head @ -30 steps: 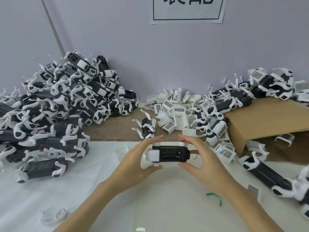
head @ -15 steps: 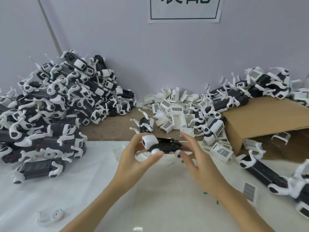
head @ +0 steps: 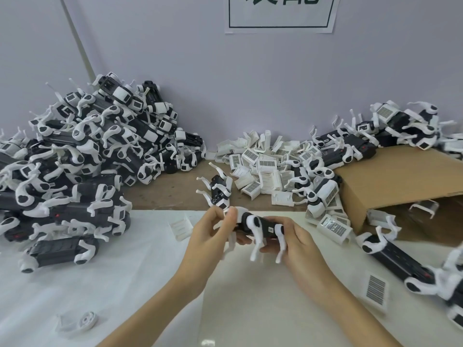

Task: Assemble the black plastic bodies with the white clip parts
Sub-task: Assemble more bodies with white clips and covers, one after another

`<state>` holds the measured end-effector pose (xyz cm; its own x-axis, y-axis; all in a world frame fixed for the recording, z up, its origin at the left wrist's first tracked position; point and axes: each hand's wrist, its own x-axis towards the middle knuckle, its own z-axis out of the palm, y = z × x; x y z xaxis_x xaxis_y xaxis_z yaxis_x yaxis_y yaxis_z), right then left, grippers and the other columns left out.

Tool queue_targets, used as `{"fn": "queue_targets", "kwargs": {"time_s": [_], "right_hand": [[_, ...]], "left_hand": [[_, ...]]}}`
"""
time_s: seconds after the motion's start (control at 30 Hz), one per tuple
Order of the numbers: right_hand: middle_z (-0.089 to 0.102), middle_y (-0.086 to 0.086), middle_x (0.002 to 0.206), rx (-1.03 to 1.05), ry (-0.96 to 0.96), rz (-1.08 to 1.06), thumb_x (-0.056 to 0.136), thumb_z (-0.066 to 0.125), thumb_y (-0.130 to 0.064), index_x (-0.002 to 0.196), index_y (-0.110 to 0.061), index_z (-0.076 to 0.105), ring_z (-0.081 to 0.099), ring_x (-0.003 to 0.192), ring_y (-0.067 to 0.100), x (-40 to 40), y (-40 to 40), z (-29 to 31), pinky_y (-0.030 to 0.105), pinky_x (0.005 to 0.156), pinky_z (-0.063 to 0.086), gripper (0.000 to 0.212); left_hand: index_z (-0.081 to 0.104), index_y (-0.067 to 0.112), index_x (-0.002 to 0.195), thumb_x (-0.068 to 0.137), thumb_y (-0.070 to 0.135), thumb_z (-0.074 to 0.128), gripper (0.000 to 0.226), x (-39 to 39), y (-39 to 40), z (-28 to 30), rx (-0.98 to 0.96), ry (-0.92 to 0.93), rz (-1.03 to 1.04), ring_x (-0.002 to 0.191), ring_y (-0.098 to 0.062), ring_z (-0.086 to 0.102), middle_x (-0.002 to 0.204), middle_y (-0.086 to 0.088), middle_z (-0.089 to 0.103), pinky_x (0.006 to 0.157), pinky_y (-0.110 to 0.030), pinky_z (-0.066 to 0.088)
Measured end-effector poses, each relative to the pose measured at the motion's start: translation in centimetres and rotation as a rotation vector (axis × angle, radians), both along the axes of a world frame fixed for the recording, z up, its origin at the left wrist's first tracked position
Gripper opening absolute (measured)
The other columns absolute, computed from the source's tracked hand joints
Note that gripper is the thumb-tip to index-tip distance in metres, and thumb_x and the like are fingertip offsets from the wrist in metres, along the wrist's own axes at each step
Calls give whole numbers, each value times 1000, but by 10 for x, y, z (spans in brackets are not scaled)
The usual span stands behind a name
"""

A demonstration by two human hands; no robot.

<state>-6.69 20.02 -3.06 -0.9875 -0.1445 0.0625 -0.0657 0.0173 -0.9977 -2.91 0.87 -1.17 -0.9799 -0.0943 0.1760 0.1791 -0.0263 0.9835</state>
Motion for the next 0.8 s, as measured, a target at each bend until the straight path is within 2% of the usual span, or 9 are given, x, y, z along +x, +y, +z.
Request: {"fn": "queue_targets", "kwargs": {"time_s": [0.07, 0.2, 0.33, 0.43, 0.5, 0.57, 0.63, 0.7, 0.8], "right_hand": [[75, 29, 104, -156, -92, 68, 115, 29, -25, 122, -2, 68, 74, 98, 42, -2, 2, 0, 50, 79, 59, 46], [73, 35, 105, -290, -157, 131, 114, 27, -32, 122, 1, 69, 75, 98, 40, -5, 7, 2, 35, 77, 63, 53], [67, 39, 114, -327, -153, 76, 114, 31, -32, 123, 4, 67, 63, 109, 56, -7, 6, -2, 53, 87, 55, 52], [65, 41, 110, -304, -120, 32, 113, 34, -35, 123, 0, 66, 69, 90, 45, -3, 1, -1, 51, 78, 56, 49], [74, 27, 103, -233, -61, -30, 110, 42, -39, 121, -7, 66, 75, 86, 36, -1, -4, 0, 55, 84, 57, 42], [78, 11, 98, -117, 42, -86, 102, 53, -42, 118, -14, 66, 77, 87, 31, 2, -9, 2, 54, 88, 58, 34], [77, 3, 98, -40, 161, -85, 94, 63, -40, 114, -19, 66, 76, 92, 26, 7, -17, 3, 44, 84, 62, 30], [75, 1, 102, -29, 240, -14, 94, 64, -38, 115, -21, 65, 74, 98, 25, 13, -25, 2, 33, 78, 61, 28], [74, 1, 107, -5, 303, 79, 108, 52, -32, 135, -25, 55, 72, 95, 25, 9, -32, -2, 34, 71, 59, 28]], "left_hand": [[53, -1, 98, 90, 65, 64, 67, 3, 3, 4, -19, 45, -34, 91, -35, 76, 79, -15, 73, 91, -50, 56], [53, 3, 95, 103, 49, 60, 47, 8, 9, 6, -22, 54, -71, 95, -36, 76, 86, -14, 75, 100, -51, 55], [60, 4, 106, 110, 43, 49, 41, 6, 9, 5, -45, 41, -32, 91, -32, 76, 92, -25, 70, 103, -55, 54], [64, 11, 109, 112, 45, 42, 41, 1, 3, 0, -56, 12, -16, 88, -30, 75, 97, -27, 68, 93, -39, 57], [70, 15, 111, 112, 49, 36, 48, -5, -4, 1, -39, -23, 17, 88, -25, 73, 102, -21, 72, 90, -32, 54], [72, 19, 117, 105, 69, 34, 64, -10, -13, 2, 18, -84, 33, 87, -20, 73, 102, -14, 77, 95, -35, 53], [67, 32, 119, 84, 91, 48, 71, -14, -18, -1, 9, -74, 70, 88, -20, 76, 96, -6, 78, 86, -30, 55], [65, 36, 112, 75, 85, 69, 62, -15, -19, -8, -26, -9, 211, 76, -11, 73, 80, 4, 75, 65, -17, 51], [67, 24, 95, 98, 60, 65, 36, -21, -29, -18, 108, 102, 431, 69, -4, 63, 79, 7, 70, 56, -12, 44]]}}
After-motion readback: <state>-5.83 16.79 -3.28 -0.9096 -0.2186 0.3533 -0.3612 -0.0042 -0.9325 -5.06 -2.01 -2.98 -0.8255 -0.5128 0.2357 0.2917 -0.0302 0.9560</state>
